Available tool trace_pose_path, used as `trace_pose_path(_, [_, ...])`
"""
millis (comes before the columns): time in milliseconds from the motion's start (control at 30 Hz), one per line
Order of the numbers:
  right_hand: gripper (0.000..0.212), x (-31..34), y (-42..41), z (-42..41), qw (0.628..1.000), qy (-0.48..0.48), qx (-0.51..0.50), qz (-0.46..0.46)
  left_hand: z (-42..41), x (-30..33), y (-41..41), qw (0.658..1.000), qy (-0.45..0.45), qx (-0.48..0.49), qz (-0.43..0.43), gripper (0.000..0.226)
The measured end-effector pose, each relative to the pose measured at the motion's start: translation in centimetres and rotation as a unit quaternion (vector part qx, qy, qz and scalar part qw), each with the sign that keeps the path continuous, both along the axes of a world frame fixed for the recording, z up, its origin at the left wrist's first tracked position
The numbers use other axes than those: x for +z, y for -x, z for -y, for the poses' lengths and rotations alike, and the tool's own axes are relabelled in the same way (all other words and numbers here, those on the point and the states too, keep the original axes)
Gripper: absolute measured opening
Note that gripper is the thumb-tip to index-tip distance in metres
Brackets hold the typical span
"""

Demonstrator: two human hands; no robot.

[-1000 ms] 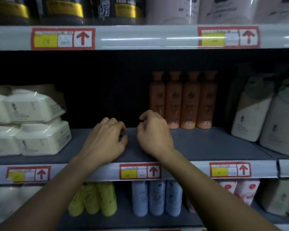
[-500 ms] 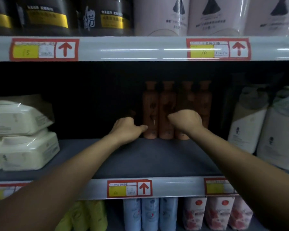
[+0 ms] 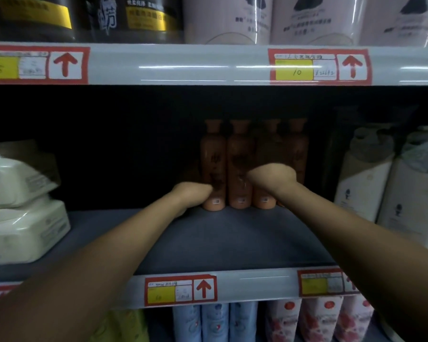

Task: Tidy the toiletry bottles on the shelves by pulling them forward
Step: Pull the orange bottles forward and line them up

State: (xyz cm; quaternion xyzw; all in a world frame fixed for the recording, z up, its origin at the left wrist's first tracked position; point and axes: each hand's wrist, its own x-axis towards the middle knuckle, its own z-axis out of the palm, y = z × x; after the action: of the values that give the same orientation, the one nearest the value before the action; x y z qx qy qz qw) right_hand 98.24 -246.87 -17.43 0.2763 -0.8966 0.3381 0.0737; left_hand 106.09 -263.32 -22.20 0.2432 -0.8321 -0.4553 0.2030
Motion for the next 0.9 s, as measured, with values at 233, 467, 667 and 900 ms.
trace_pose_path(233, [0.038,-2.3,-2.6,-0.2,0.986,0.076,-0.003,-0.152,0.6,-0.5,-2.1,0.999,0.004,0.024,-0.025,0.016])
trace_pose_path(467, [0.049,-2.1,-4.5,0.0,0.976,0.165,0.007,-0.144,0.9,-0.7,-5.5,0.997,0.025,0.007,-0.068,0.050])
trace_pose_path(667, [0.053,-2.4,-6.0,0.4,0.971,0.202,0.034,-0.127,0.8,-0.6,-9.0,0.996,0.021,-0.006,-0.092,0.048])
trace_pose_path(900, [0.061,-3.1,-7.5,0.6,0.974,0.192,0.056,-0.106,0.7,-1.1,-11.1,0.994,0.014,-0.010,-0.110,0.057])
